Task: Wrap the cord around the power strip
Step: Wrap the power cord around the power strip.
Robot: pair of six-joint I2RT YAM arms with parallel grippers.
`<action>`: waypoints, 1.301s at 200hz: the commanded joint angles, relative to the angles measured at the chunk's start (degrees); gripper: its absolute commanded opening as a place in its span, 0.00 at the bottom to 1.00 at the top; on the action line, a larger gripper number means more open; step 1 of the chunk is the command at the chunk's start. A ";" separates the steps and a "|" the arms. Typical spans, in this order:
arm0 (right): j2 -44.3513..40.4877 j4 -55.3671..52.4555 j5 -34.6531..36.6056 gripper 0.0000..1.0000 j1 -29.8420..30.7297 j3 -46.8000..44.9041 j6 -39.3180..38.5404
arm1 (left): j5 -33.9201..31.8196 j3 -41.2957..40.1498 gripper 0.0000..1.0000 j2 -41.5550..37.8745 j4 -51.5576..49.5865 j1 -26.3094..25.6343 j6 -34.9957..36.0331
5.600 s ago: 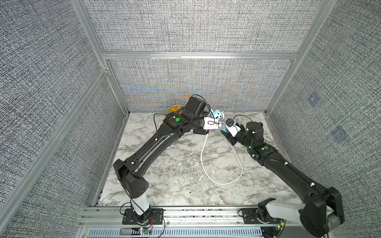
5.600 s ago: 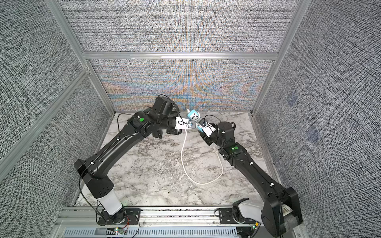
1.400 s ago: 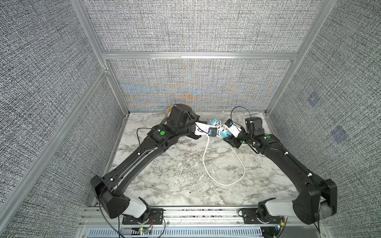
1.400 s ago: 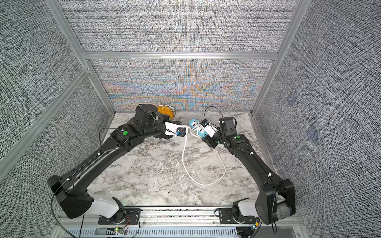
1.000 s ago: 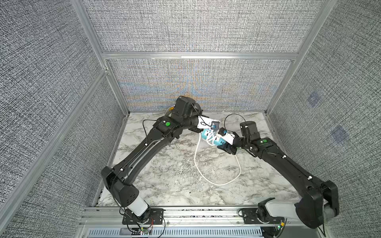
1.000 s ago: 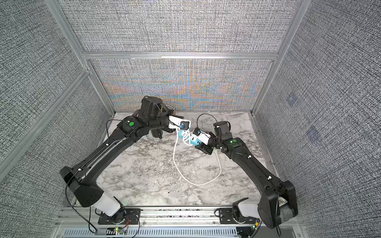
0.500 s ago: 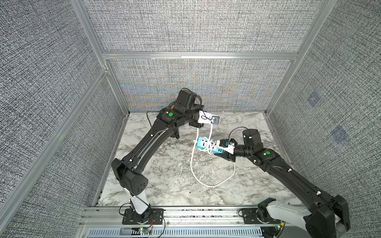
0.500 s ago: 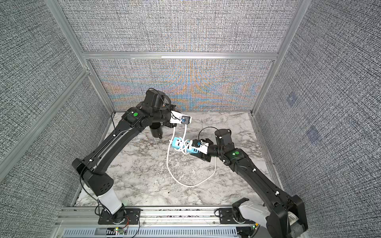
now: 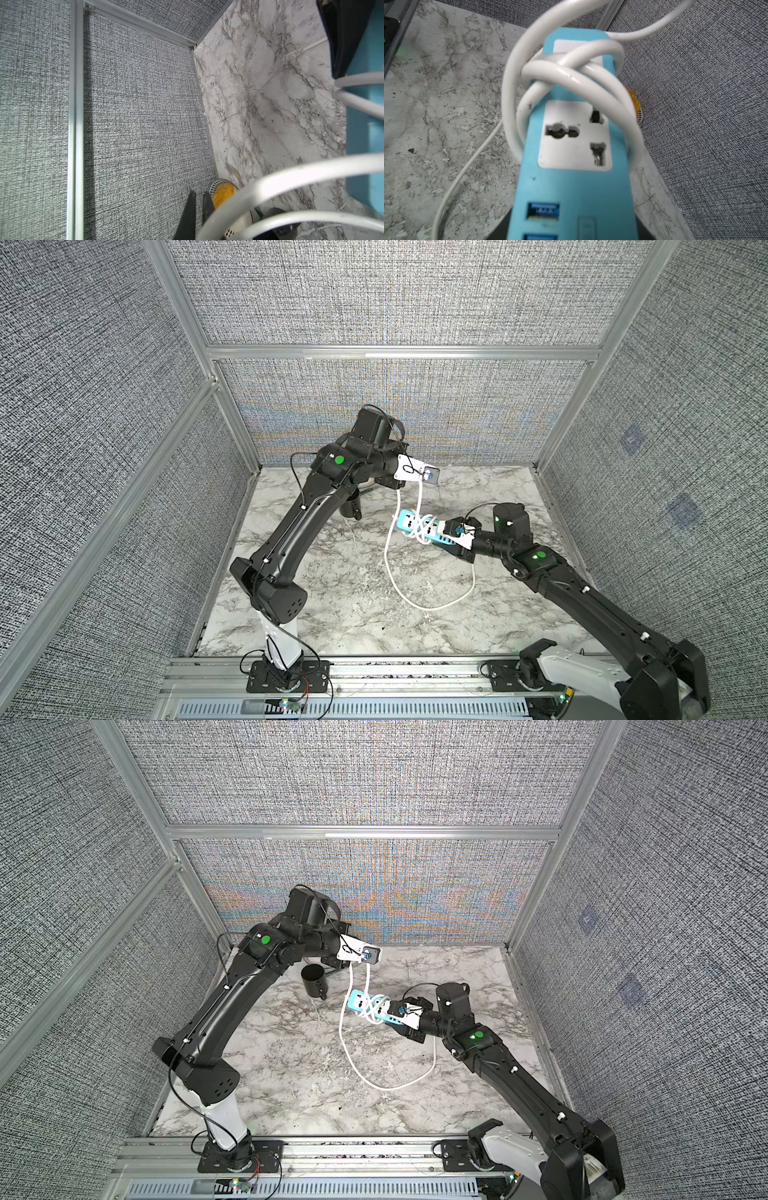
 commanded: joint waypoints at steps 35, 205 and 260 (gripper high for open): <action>3.44 -3.59 0.43 0.00 0.27 1.83 -1.54 | -8.16 2.03 0.00 -1.52 1.52 -0.87 2.97; -8.43 13.00 -11.49 0.00 0.72 -5.69 1.58 | 10.07 -2.64 0.02 5.84 11.21 0.64 -17.01; -10.29 19.76 -10.19 0.00 0.69 -6.56 5.71 | 24.33 -13.21 0.51 5.13 21.79 2.45 -34.64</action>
